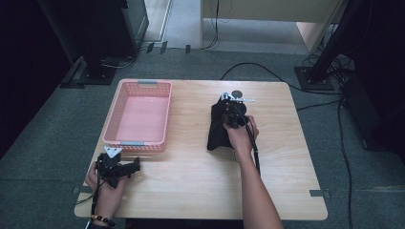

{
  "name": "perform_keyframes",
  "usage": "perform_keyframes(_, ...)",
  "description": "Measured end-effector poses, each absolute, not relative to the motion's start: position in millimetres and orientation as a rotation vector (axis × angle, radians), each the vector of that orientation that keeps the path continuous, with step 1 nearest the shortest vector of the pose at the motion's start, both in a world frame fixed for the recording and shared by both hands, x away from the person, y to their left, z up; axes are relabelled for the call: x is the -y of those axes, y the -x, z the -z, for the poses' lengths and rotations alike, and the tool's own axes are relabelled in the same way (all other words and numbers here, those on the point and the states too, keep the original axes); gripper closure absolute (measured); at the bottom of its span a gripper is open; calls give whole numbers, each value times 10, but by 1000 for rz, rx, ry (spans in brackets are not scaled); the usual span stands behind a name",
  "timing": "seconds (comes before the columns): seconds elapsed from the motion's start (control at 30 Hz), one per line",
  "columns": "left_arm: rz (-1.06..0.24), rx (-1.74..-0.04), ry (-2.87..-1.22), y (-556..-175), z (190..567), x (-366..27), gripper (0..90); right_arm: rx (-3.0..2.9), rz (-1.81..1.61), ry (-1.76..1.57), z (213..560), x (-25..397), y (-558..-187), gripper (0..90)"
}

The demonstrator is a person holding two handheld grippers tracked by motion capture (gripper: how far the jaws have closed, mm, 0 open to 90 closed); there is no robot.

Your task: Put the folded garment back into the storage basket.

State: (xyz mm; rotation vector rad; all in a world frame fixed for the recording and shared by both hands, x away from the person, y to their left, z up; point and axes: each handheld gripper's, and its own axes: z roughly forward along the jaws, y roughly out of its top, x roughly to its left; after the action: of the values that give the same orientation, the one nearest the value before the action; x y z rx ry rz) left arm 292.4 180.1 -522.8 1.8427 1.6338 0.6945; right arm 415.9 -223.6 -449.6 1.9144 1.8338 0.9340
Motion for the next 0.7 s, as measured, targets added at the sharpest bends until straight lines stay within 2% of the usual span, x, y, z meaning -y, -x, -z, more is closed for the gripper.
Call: perform_keyframes(0.7,-694,-1634,-1843,-2924,5227,-1801,0,-1870,-1027,-1832,4022,1857,-4187,766)
